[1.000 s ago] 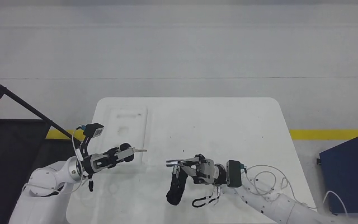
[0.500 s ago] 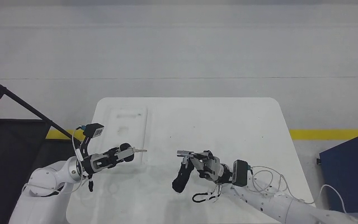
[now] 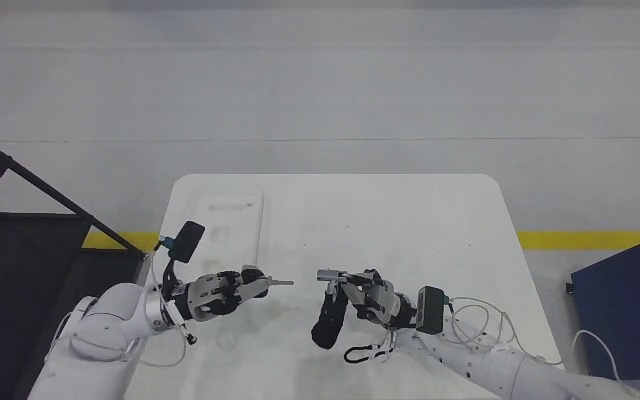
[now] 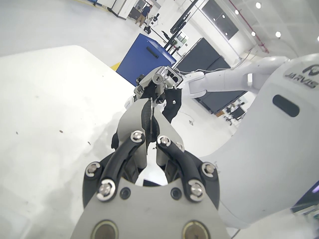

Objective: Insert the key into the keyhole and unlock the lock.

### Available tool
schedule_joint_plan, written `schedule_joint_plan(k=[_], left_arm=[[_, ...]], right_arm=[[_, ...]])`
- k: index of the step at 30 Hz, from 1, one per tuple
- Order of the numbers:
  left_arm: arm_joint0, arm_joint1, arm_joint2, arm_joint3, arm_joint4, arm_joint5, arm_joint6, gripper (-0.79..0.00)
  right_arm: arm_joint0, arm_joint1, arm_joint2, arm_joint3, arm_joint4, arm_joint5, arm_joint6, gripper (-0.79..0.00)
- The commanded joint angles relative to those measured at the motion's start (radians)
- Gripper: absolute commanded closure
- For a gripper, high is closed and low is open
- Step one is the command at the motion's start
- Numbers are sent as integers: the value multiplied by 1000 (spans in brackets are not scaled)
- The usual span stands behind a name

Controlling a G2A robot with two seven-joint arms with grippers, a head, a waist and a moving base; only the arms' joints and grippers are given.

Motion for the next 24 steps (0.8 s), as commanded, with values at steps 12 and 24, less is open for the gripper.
schedule_joint_plan(k=[12,24], left_arm=[[14,26,69,-42,34,-128,130,0],[-3,28,48,-63,114,-123,125,0]], right_arm=[[0,0,0,0,0,0,0,0],[0,0,0,0,0,0,0,0]])
